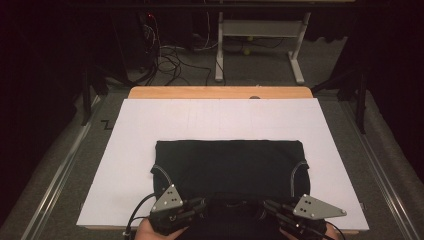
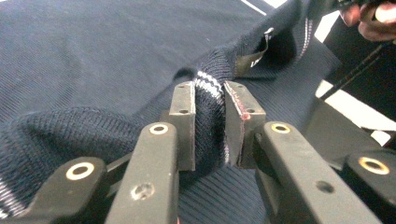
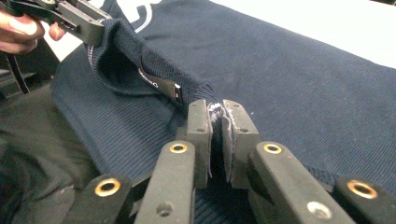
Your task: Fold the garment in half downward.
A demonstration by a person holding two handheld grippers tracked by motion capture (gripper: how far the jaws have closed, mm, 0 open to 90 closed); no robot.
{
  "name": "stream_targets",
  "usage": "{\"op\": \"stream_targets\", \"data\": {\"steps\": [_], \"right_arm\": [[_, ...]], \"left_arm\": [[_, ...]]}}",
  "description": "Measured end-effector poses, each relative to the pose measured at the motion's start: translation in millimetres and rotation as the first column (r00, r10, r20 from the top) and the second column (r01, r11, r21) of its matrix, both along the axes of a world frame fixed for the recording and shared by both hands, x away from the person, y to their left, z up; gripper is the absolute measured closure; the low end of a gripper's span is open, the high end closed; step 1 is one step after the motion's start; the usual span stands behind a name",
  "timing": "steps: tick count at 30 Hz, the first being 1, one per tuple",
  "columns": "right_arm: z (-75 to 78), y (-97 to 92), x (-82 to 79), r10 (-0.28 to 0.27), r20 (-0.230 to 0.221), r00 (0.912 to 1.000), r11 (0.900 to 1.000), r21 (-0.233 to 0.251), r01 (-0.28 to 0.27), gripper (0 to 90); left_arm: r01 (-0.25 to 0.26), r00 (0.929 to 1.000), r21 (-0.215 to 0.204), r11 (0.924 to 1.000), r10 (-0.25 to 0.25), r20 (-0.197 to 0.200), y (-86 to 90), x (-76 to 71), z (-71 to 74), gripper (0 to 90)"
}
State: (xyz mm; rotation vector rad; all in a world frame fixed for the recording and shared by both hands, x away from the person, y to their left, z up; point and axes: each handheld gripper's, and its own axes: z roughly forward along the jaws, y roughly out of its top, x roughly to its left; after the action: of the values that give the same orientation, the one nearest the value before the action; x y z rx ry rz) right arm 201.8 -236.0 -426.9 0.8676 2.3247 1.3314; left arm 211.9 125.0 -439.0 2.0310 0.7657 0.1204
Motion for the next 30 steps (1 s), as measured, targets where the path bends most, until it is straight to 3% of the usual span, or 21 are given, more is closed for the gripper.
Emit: {"op": "stream_targets", "data": {"steps": [5, 9, 13, 22, 30], "right_arm": [[-1.3, -0.9, -9.9, 0.021, 0.003, 0.9998, 0.9997, -0.010, -0.021, 79.1], [-1.0, -1.8, -11.6, 0.024, 0.003, 0.9997, 0.9997, 0.000, -0.024, 72.1], [1.1, -4.0, -9.6, 0.013, 0.009, 0.9999, 0.9998, 0.015, -0.013, 68.7], [-2.2, -9.3, 3.5, -0.061, 0.026, 0.9978, 0.9980, 0.022, 0.060, 59.7], [-11.2, -17.8, 22.9, -0.139, 0.003, 0.9902, 0.9899, 0.026, 0.139, 50.2]], "left_arm": [[0.027, 0.9995, -0.014, 0.9995, -0.028, -0.016, 1.1, -6.5, 1.4, 64.8], [0.003, 1.0000, -0.034, 0.9994, -0.003, 0.007, 6.3, -6.5, 8.0, 59.7], [-0.011, 0.9999, -0.036, 0.9993, 0.012, 0.003, 10.0, -3.4, 6.5, 59.5], [-0.066, 0.9978, 0.010, 0.9977, 0.066, 0.008, 14.5, 11.9, -3.9, 54.1], [-0.129, 0.9915, 0.028, 0.9913, 0.128, 0.021, 26.4, 33.8, -15.0, 47.1]]}}
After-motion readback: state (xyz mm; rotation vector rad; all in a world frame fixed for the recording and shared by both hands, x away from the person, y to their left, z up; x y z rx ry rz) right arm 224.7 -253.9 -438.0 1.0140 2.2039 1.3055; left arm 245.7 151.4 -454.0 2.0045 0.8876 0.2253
